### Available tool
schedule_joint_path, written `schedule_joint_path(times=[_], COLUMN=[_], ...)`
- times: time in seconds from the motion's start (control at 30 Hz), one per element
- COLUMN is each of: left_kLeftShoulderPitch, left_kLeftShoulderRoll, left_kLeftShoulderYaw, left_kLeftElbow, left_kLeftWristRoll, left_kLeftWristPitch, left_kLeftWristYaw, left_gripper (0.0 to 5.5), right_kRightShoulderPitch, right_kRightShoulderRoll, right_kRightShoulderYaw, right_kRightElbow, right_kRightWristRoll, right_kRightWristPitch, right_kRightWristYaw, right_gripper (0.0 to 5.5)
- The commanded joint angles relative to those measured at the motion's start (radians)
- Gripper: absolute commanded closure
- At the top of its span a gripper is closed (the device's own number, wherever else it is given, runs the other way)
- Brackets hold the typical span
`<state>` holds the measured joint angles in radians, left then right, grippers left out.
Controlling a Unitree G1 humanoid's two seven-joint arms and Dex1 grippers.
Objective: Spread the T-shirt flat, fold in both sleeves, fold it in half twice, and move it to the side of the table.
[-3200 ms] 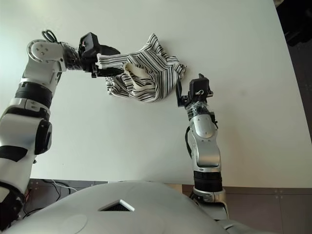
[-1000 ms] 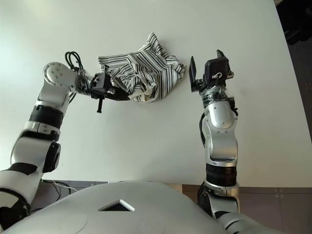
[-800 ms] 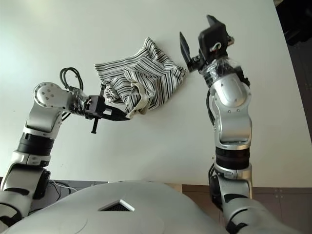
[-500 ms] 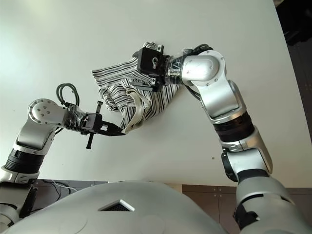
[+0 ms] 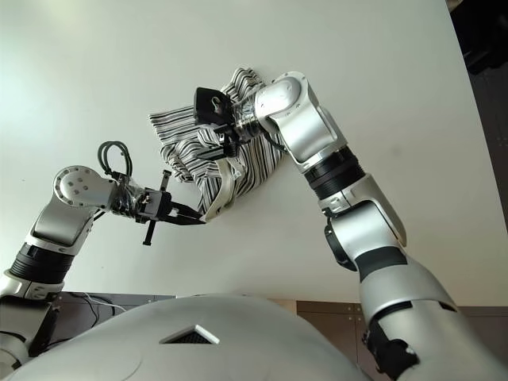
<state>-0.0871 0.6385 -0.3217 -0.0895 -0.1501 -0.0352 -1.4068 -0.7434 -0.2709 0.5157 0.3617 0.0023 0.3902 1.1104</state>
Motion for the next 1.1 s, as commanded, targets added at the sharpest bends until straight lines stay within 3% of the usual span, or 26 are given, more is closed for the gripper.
schedule_joint_path(times=[0.03,0.23,0.37,0.47,0.7,0.8,0.9,0.97,1.1], left_kLeftShoulderPitch=[-0.016,-0.012,-0.002,0.005,0.008,0.000,0.010,0.007,-0.011], left_kLeftShoulderRoll=[0.018,0.027,0.042,0.051,0.054,0.058,0.057,0.050,0.042], left_kLeftShoulderYaw=[-0.014,-0.024,-0.020,-0.012,-0.004,-0.006,-0.017,-0.031,-0.053], left_kLeftElbow=[0.004,0.005,0.002,0.002,0.013,0.021,0.009,0.005,0.009], left_kLeftWristRoll=[0.009,0.011,0.009,0.010,0.009,0.008,0.010,0.013,0.012], left_kLeftWristPitch=[-0.006,-0.014,-0.021,-0.022,-0.027,-0.030,-0.030,-0.030,-0.034], left_kLeftWristYaw=[0.014,0.012,0.018,0.027,0.058,0.057,0.059,0.056,0.041], left_gripper=[5.38,5.38,5.38,5.38,5.38,5.38,5.38,5.38,5.38], right_kRightShoulderPitch=[-0.019,-0.047,0.000,0.113,0.498,0.436,0.150,-0.006,-0.130], right_kRightShoulderRoll=[-0.046,-0.062,-0.149,-0.252,-0.407,-0.392,-0.257,-0.128,0.032], right_kRightShoulderYaw=[-0.025,-0.092,-0.114,-0.151,-0.228,-0.281,-0.252,-0.207,-0.140], right_kRightElbow=[0.148,0.350,0.385,0.206,-0.476,-0.520,-0.359,-0.120,0.404], right_kRightWristRoll=[-0.033,-0.039,-0.070,-0.039,0.098,0.115,0.122,0.069,-0.075], right_kRightWristPitch=[-0.062,-0.122,-0.178,-0.142,0.090,0.089,0.090,0.023,-0.206], right_kRightWristYaw=[0.003,-0.002,0.009,0.059,0.077,0.029,0.000,-0.062,-0.261], right_gripper=[1.94,1.94,1.94,1.94,1.94,1.94,1.94,1.94,1.94])
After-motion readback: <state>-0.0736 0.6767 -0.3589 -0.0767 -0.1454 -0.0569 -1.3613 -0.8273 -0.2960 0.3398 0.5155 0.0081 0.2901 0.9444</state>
